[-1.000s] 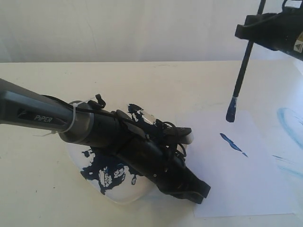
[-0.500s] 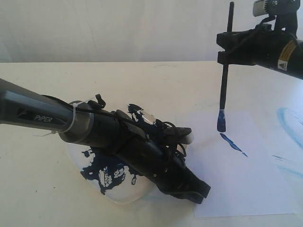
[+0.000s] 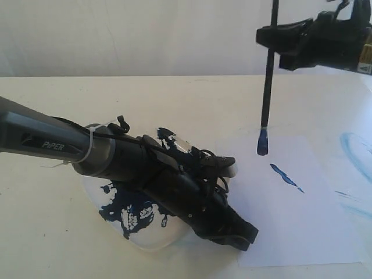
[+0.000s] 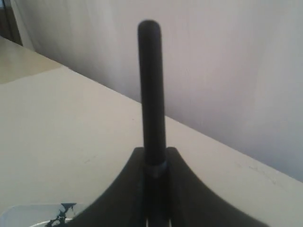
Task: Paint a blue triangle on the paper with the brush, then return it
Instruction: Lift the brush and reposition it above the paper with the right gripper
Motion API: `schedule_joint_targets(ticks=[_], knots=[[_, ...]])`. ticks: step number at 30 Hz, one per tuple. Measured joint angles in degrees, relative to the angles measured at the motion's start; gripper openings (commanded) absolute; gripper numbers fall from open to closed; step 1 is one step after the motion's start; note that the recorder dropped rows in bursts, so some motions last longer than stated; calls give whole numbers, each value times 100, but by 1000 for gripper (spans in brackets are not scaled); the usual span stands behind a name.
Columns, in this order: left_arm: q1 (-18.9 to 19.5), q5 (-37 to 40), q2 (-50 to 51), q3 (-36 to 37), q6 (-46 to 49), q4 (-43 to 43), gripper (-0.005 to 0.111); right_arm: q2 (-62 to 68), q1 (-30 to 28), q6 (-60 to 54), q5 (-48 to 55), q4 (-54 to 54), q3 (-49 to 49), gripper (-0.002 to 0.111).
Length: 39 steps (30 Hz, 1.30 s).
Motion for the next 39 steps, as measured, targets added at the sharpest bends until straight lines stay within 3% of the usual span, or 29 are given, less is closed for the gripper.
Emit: schedule_joint_targets(ticks=[6, 11, 18, 25, 39], knots=[[0, 0, 0, 0, 0, 0, 0, 121, -776, 723, -1089, -706, -541, 0], [0, 47, 0, 0, 0, 19, 0, 546, -1051, 1241, -1251, -1317, -1016, 0], [0, 84, 0, 0, 0, 24, 0, 1014, -1061, 1534, -1285, -1715, -1413, 0], [0, 93, 0, 0, 0, 34, 0, 1264, -711, 1309, -1307, -1465, -1424, 0], [0, 107, 0, 0, 0, 48, 0, 1474, -700, 1175, -1238, -865, -1424, 0]])
